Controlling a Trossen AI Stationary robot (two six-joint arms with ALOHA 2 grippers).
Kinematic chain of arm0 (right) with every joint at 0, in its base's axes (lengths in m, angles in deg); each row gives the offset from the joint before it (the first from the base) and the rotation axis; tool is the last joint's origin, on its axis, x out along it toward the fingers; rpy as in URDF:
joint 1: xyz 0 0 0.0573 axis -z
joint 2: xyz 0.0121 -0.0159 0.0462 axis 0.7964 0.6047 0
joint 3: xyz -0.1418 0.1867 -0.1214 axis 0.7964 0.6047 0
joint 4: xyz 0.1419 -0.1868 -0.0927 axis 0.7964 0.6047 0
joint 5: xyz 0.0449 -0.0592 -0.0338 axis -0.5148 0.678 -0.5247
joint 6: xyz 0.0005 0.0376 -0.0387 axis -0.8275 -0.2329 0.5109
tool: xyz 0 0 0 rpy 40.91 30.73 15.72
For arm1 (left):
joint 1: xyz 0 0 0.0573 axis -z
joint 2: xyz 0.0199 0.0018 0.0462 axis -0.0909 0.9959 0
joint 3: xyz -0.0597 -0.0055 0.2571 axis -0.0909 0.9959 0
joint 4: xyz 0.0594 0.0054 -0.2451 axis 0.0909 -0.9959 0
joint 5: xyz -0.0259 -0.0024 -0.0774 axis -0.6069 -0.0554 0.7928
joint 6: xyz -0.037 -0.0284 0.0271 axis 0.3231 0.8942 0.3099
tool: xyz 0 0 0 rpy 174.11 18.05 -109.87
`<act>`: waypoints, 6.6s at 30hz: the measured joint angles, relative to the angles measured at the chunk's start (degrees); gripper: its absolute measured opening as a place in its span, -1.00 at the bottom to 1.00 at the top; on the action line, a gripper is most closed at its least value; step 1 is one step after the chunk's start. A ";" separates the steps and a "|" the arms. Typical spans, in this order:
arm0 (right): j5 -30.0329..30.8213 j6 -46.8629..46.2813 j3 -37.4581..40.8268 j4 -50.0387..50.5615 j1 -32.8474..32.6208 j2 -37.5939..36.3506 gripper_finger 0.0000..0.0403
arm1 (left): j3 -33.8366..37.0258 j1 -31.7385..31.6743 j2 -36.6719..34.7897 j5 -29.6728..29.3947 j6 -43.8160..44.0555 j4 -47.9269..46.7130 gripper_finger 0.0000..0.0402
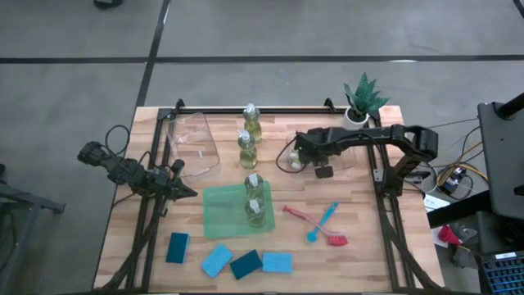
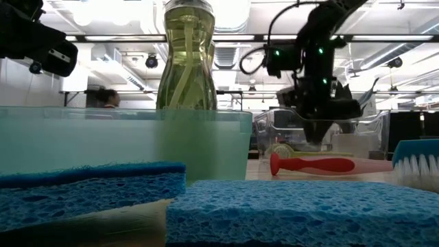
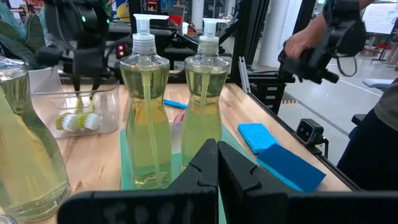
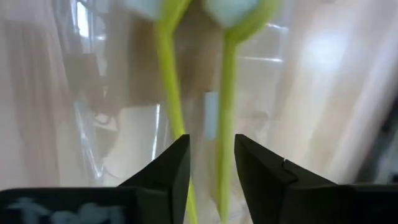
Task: Pick & Place Kitchen Sink Supplies
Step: Put the red dish brush into the right transparent bin
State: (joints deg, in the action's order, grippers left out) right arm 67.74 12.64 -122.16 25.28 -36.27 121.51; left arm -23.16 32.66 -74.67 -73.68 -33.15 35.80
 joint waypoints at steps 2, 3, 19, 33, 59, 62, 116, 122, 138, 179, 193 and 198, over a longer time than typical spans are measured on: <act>0.10 -3.12 -2.57 2.29 0.00 -0.13 -0.38 | -0.02 0.01 -0.01 -0.01 -0.02 -0.01 -1.00; 0.12 -4.64 -3.98 3.38 0.00 -0.22 -0.37 | -0.02 0.01 0.00 0.00 -0.02 0.01 -1.00; -21.01 -33.58 -22.21 16.28 -3.29 -1.92 -0.54 | -0.02 0.00 0.00 0.00 0.00 -0.02 -1.00; -26.17 -57.62 -20.86 11.69 -23.36 -3.64 -0.48 | -0.01 0.00 -0.01 -0.01 -0.02 0.00 -1.00; -14.51 -73.86 3.58 -13.01 -35.43 -2.32 0.07 | 0.00 0.00 0.00 0.00 -0.02 -0.02 -1.00; -14.51 -74.55 5.85 -15.50 -35.39 -2.11 0.07 | -0.01 0.01 0.00 -0.01 -0.01 -0.02 -1.00; -15.48 -64.19 -6.65 -1.89 -35.32 1.57 -0.70 | -0.02 0.01 0.00 -0.01 -0.02 -0.06 -1.00; -11.11 -57.62 -16.73 9.35 -32.69 1.56 -0.69 | -0.01 0.02 0.00 -0.01 -0.01 -0.07 -1.00; 6.91 -41.38 -29.79 23.14 -11.98 -3.45 -0.69 | -0.02 0.02 0.00 0.00 -0.01 -0.07 -1.00; 4.20 -21.53 -8.97 1.93 2.77 -3.66 -0.69 | -0.02 0.00 0.00 0.00 0.00 -0.06 -1.00; 1.54 -22.59 -0.94 -3.37 2.24 -3.66 -0.69 | -0.02 0.01 -0.01 0.00 -0.02 -0.07 -1.00; 1.39 -23.36 1.16 -6.33 2.25 -3.66 -0.66 | -0.02 0.00 0.00 0.00 -0.01 -0.06 -1.00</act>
State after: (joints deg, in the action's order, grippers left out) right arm 69.13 -10.72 -121.00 18.95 -34.03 117.84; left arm -23.18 32.66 -74.67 -73.69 -33.17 35.74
